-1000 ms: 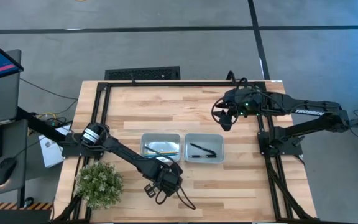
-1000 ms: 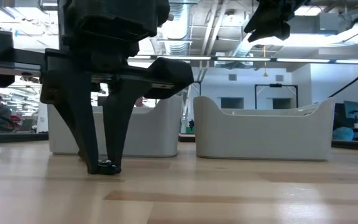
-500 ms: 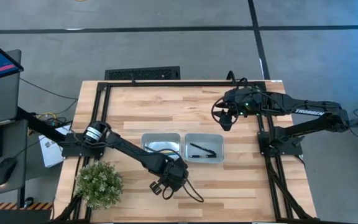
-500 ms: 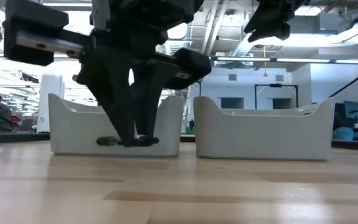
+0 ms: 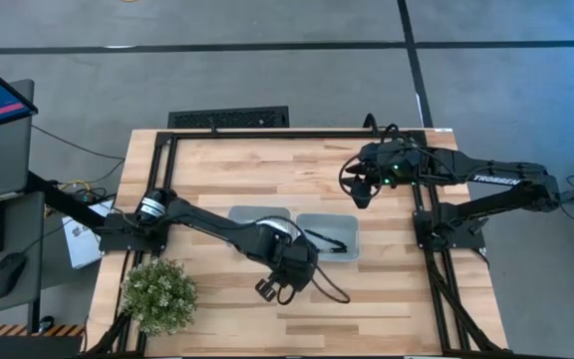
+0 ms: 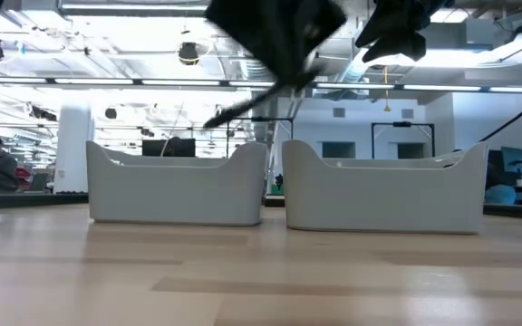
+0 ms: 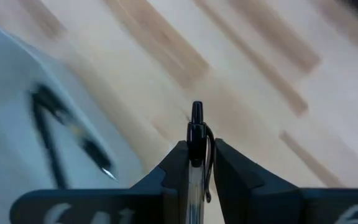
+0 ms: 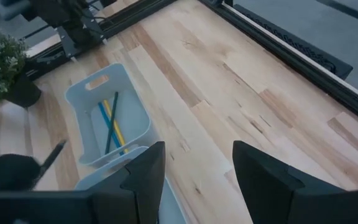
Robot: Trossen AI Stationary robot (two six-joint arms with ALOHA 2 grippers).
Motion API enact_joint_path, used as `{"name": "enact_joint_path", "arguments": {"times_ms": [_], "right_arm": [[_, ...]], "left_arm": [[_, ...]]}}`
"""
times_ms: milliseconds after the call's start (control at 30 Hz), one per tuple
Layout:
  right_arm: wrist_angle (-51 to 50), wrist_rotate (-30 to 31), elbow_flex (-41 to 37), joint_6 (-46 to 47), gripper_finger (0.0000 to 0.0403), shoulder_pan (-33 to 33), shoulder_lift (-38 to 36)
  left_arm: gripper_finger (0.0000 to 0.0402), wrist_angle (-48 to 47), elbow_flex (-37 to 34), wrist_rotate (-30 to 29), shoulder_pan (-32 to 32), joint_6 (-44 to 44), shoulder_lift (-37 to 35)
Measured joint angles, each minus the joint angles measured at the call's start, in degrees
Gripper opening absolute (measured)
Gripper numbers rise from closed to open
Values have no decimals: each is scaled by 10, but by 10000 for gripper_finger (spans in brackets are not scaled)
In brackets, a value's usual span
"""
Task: Sort pens & pencils
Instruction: Put the black pen into the right gray bin
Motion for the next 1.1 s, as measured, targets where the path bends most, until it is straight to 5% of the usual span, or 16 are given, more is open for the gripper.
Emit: {"name": "enact_joint_path", "arguments": {"times_ms": [600, 1100], "right_arm": [[6, -36, 0, 19, 210, 0, 0], [135, -47, 0, -80, 210, 0, 0]], "left_arm": [[49, -45, 319, -75, 72, 9, -5], [49, 36, 303, 135, 248, -89, -128]]}}
